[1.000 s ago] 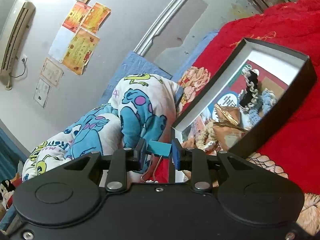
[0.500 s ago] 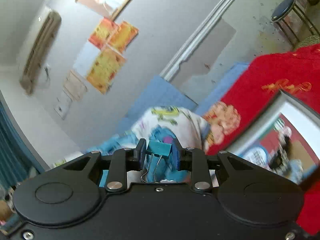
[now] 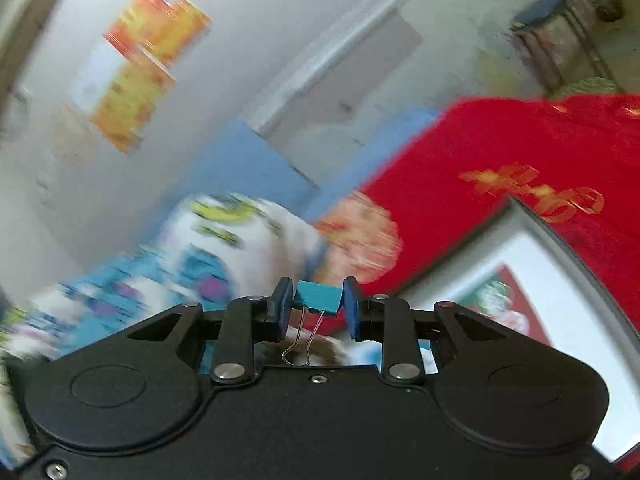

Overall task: Organize objects
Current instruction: 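Carry the braided scrunchie with the left tool while the right tool carries the clip over the box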

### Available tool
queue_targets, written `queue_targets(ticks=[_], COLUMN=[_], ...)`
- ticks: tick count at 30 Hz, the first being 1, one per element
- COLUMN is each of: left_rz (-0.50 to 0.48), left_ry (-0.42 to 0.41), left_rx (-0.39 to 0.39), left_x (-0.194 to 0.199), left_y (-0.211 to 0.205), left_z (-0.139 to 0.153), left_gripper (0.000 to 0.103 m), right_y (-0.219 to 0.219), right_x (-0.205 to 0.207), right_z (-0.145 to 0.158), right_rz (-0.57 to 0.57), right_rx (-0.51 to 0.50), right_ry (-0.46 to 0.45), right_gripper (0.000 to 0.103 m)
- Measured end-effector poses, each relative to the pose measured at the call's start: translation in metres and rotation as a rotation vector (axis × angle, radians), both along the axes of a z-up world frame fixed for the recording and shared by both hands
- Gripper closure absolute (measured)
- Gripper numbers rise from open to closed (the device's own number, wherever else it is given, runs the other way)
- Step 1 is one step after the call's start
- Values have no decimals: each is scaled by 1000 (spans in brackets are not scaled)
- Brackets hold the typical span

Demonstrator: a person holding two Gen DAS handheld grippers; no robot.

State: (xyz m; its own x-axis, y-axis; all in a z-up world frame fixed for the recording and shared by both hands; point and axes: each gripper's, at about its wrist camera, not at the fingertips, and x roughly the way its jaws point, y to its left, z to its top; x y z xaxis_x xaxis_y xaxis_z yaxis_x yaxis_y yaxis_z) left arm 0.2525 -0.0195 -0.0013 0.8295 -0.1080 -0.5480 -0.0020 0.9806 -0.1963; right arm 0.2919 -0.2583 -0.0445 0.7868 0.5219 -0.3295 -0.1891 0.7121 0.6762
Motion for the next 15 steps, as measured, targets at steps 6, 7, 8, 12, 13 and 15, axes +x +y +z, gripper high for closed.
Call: queue_targets(ticks=[6, 7, 8, 12, 13, 15], left_rz=[-9, -9, -4, 13, 9, 0], left_ry=[14, 6, 1, 14, 10, 0], left_rx=[109, 134, 158, 193, 201, 220], left_x=[-2, -2, -4, -5, -6, -7], left_y=[-16, -19, -23, -31, -33, -36], left_z=[-15, -16, -18, -23, -25, -25], left_gripper=[91, 91, 91, 91, 91, 90], right_y=[26, 29, 31, 30, 30, 30], right_x=[10, 11, 12, 9, 9, 11], right_z=[-23, -26, -28, -32, -33, -36], right_rz=[6, 9, 6, -17, -21, -28], right_rx=[-130, -138, -147, -170, -172, -184], right_ry=[59, 63, 76, 101, 109, 119], right_gripper=[76, 76, 76, 76, 76, 76])
